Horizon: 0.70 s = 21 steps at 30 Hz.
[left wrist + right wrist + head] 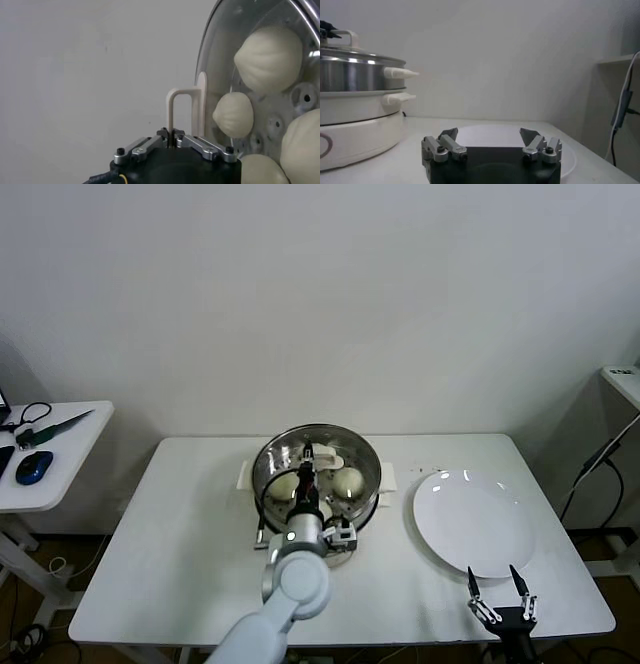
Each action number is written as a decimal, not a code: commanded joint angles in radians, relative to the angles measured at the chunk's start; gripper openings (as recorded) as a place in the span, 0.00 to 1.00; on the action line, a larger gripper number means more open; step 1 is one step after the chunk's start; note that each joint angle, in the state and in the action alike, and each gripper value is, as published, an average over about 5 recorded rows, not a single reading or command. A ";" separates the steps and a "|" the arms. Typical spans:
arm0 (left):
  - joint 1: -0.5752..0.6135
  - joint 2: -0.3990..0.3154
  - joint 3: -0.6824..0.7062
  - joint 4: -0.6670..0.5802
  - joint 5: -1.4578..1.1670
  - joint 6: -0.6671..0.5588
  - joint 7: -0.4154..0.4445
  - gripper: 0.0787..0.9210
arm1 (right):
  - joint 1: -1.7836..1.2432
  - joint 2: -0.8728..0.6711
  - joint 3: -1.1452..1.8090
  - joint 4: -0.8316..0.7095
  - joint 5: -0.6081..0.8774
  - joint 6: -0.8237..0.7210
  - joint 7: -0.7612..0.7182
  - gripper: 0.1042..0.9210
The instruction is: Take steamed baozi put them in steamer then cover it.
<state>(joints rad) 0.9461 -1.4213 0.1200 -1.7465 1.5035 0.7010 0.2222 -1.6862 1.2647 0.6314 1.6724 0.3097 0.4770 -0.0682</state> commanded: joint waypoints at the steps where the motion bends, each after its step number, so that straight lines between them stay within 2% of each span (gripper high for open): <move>1: -0.002 -0.008 0.001 0.016 0.009 0.003 -0.001 0.07 | -0.003 -0.001 -0.003 0.006 0.006 0.001 0.018 0.88; 5: 0.009 -0.006 -0.006 0.015 -0.002 0.003 -0.012 0.12 | -0.003 -0.001 -0.007 0.011 0.017 -0.011 0.048 0.88; 13: 0.035 0.012 0.010 -0.061 -0.097 0.017 0.011 0.40 | -0.011 -0.011 -0.012 0.031 0.043 -0.053 0.060 0.88; 21: 0.065 0.059 0.040 -0.232 -0.251 0.046 0.008 0.67 | 0.001 -0.023 -0.009 0.045 0.059 -0.082 0.062 0.88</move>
<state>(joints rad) 1.0195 -1.3591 0.1453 -1.9311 1.2813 0.7352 0.2194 -1.6942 1.2490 0.6214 1.7063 0.3521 0.4286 -0.0175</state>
